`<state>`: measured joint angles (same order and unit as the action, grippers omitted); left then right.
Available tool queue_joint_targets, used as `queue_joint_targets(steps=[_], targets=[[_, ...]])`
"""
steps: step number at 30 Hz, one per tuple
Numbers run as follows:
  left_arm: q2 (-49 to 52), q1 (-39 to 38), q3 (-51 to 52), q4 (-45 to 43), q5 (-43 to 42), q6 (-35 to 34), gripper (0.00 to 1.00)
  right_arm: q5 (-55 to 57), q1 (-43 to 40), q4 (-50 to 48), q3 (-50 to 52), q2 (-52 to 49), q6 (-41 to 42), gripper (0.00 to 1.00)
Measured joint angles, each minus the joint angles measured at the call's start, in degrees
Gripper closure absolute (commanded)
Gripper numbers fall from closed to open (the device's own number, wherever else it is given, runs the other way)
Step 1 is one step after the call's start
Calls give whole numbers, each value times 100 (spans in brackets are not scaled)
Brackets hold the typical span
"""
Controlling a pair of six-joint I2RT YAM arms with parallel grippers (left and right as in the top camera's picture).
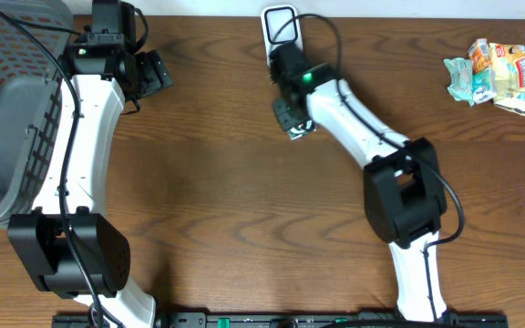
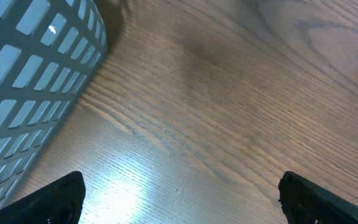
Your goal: Scan the item barcode
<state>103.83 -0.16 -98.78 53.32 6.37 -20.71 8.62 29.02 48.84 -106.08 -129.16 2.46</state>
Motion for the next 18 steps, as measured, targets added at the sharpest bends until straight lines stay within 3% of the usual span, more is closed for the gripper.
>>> queue_joint_targets(steps=[17, 18], targets=[[0, 0, 0, 0, 2, 0, 2, 385, 31, 13, 46, 0, -1088, 45], [0, 0, 0, 0, 0, 0, 2, 385, 31, 13, 46, 0, -1150, 40]])
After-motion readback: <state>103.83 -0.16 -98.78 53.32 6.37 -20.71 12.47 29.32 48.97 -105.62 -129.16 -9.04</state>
